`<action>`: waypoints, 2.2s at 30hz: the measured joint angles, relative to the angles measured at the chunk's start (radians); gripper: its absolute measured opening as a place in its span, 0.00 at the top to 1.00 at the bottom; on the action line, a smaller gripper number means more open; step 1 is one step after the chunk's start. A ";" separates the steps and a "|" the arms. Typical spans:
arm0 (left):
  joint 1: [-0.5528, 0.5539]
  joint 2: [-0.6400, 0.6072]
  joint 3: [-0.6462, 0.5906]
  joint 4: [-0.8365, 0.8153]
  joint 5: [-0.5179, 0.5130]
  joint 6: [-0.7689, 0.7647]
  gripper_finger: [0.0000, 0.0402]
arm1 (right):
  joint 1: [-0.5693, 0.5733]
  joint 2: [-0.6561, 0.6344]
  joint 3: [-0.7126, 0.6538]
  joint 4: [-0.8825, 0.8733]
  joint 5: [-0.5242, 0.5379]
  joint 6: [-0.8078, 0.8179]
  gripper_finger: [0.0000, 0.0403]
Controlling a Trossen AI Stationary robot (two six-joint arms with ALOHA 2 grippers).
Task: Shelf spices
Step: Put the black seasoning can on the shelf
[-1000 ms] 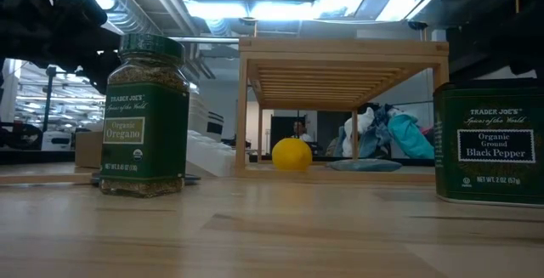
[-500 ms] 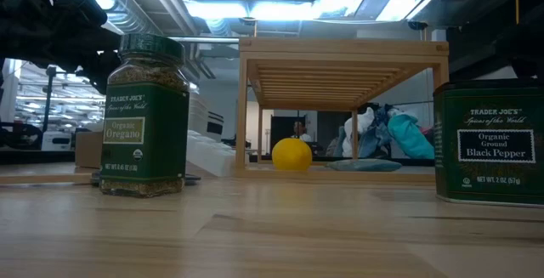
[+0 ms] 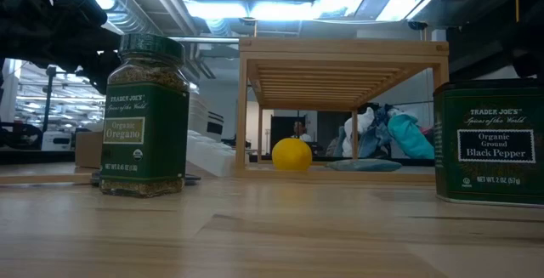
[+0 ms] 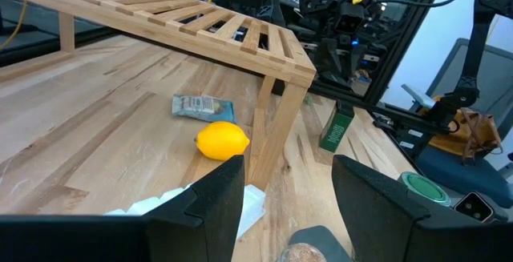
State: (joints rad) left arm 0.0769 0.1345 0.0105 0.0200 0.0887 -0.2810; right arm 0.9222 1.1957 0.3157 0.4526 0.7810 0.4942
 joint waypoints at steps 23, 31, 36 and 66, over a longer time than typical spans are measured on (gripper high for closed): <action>0.000 -0.001 0.000 0.000 0.000 0.000 0.55 | 0.000 0.158 0.000 0.140 -0.033 0.130 0.27; 0.000 -0.001 0.000 0.000 0.000 0.000 0.55 | 0.000 0.265 0.000 0.207 -0.032 0.181 0.02; 0.000 0.000 0.000 0.000 0.000 0.000 0.55 | 0.000 0.336 0.047 0.213 -0.032 0.182 0.07; 0.000 0.000 0.000 0.000 0.000 0.000 0.55 | -0.139 0.636 0.217 0.209 0.157 0.202 0.13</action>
State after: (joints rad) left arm 0.0769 0.1345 0.0107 0.0196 0.0889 -0.2810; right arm 0.7830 1.8313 0.5327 0.6613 0.9375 0.6964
